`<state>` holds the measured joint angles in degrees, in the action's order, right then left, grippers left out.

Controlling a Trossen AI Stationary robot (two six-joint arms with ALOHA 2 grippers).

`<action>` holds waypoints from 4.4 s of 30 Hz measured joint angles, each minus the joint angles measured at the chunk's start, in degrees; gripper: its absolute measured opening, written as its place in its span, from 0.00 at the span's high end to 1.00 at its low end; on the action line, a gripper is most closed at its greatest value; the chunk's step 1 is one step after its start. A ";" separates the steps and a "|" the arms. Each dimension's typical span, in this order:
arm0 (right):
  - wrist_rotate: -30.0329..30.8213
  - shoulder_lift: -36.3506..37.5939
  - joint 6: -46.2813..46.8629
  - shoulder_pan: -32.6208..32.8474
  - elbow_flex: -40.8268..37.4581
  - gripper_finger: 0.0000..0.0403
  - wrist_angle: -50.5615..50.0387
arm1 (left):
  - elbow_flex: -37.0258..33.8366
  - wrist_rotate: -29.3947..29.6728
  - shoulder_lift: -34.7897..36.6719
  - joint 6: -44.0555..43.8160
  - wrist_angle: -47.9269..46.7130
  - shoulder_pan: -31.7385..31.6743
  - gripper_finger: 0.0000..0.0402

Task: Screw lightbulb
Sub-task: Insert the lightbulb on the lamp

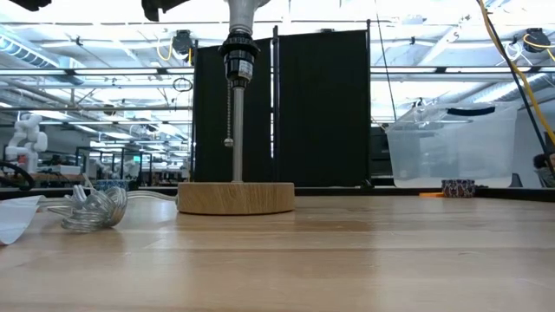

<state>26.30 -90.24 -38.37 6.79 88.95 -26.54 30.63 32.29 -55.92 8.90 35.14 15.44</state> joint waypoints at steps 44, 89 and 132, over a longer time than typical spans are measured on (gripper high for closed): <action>5.25 -0.20 1.88 3.28 -0.18 1.00 -3.04 | 0.02 4.05 6.83 2.05 -7.45 5.97 0.34; 4.16 -0.20 -1.23 7.69 -0.11 1.00 -3.93 | -0.04 8.91 2.29 -2.46 -9.32 -2.03 0.34; 1.84 -0.68 -7.55 0.82 -0.11 1.00 1.90 | 4.31 4.74 0.35 0.20 -10.20 5.54 0.34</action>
<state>28.14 -90.91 -45.91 7.61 88.84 -24.64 34.94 37.03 -55.57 9.09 24.95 20.98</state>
